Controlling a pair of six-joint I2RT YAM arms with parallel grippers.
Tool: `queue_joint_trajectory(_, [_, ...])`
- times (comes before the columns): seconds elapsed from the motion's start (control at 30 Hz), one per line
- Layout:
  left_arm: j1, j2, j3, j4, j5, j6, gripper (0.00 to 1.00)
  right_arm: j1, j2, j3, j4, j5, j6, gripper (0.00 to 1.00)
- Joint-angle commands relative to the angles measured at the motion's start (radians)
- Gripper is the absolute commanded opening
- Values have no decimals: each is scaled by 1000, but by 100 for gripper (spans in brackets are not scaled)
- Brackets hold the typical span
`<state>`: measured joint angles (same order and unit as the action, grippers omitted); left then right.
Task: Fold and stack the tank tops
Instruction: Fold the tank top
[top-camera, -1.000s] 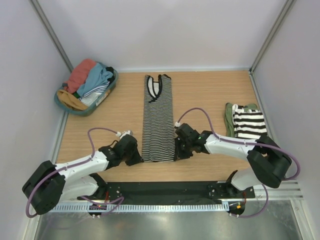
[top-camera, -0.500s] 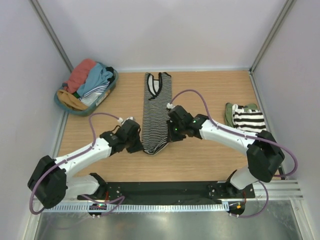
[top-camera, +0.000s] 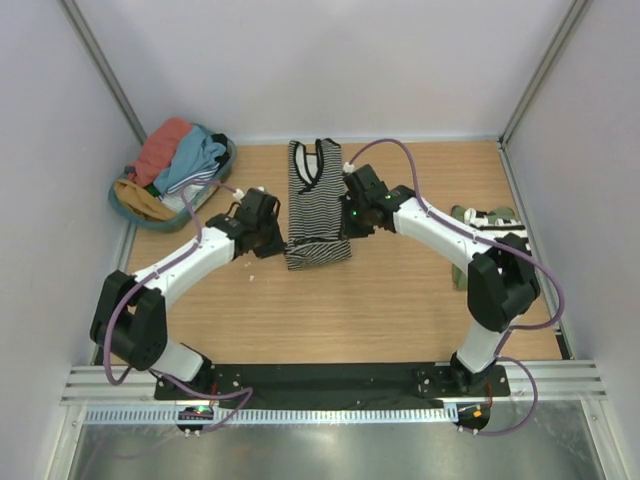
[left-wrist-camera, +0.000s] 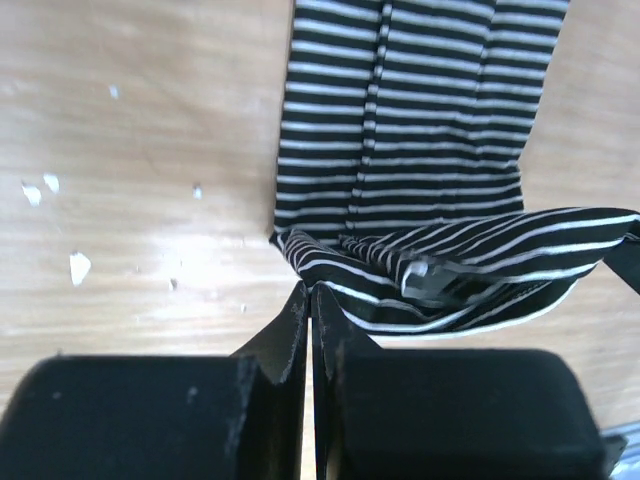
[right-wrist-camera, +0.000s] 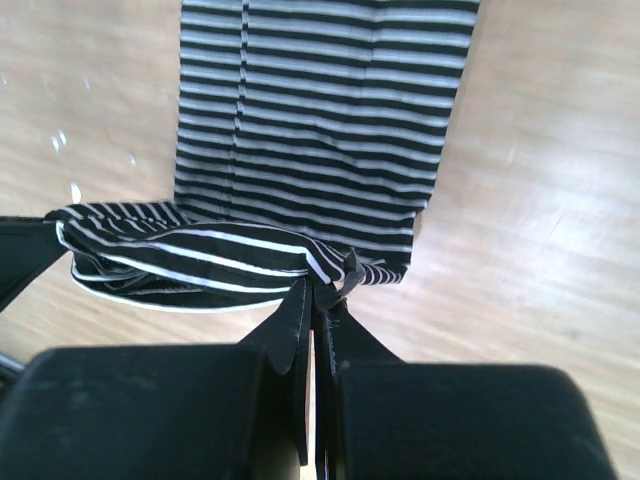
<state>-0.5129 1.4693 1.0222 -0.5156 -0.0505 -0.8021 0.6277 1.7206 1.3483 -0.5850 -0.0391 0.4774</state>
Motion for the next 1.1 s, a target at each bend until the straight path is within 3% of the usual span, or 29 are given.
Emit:
queue_joint_trajectory(0.0, [34, 52, 91, 23, 1, 47, 0, -32, 40, 119, -18, 10, -39, 1])
queue_joint_trajectory(0.63, [102, 385, 495, 25, -64, 72, 0, -135, 332, 503, -78, 33, -65, 1])
queue_joint_trajectory(1.07, [137, 540, 639, 8, -72, 70, 0, -175, 520, 729, -99, -15, -79, 4])
